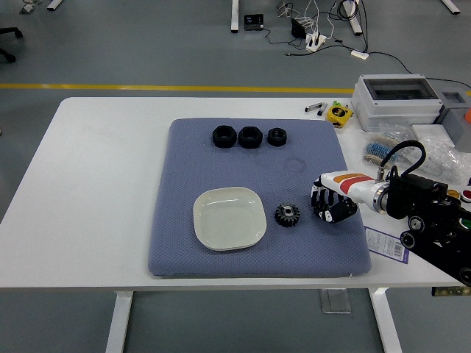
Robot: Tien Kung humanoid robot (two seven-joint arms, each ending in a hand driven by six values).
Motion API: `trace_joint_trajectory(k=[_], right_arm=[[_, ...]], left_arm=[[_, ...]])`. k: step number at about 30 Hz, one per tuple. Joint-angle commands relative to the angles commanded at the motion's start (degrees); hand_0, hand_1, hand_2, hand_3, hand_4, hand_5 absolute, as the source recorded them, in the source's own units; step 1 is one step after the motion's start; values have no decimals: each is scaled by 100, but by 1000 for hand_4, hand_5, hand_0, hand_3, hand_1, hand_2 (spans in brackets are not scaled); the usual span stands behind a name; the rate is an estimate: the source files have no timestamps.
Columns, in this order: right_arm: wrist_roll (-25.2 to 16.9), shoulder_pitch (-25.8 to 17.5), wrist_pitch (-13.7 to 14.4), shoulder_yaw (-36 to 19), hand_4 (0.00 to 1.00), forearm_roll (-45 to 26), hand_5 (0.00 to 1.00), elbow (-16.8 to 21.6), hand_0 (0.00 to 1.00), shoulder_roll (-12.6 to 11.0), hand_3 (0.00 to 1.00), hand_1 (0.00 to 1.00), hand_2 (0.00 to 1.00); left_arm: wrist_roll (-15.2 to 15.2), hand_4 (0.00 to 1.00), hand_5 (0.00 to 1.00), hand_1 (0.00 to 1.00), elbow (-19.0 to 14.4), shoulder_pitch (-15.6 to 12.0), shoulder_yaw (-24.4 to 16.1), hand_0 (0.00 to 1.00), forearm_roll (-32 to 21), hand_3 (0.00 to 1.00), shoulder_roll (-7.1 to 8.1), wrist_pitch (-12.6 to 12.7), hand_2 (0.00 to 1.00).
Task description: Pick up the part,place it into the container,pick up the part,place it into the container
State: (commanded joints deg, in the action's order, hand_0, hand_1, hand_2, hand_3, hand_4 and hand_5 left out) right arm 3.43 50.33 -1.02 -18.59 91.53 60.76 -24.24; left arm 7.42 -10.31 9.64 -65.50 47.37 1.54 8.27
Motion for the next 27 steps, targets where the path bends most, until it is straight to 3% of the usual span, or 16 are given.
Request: trace_joint_trajectory(k=[2,8,16,21,25,26,27], right_arm=[[-8,-7,7,-14,539,-16,117,24,309,-5,442,417,452],[-50,-44,74,-66,523,-75,109,119,291,-21,436,407,443],[-92,-60,292,-230,515,-115,110,634,277,-35,435,405,442],[-120,-77,567,-302,512,-135,106,891,279,170,440,404,444],[-222,26,724,-97,512,-212,106,840,279,474,440,404,444],[-258,75,748,-25,575,-225,100,774,367,572,495,416,462],[-282,106,766,18,575,-235,100,732,367,633,495,416,462]], left_arm=[[0,614,682,629,0,-3,4,711,-2,562,0,1,635],[4,614,681,633,0,-18,4,711,10,562,-1,0,634],[8,614,680,634,0,-35,-3,711,46,562,-5,-4,634],[11,613,679,632,0,-35,-20,711,63,562,-2,-10,634],[12,613,679,632,0,-23,-8,711,40,562,-2,-12,634],[12,613,680,634,0,-18,-4,712,38,562,-1,-13,634],[12,613,680,634,0,-15,-2,712,37,562,-1,-14,634]])
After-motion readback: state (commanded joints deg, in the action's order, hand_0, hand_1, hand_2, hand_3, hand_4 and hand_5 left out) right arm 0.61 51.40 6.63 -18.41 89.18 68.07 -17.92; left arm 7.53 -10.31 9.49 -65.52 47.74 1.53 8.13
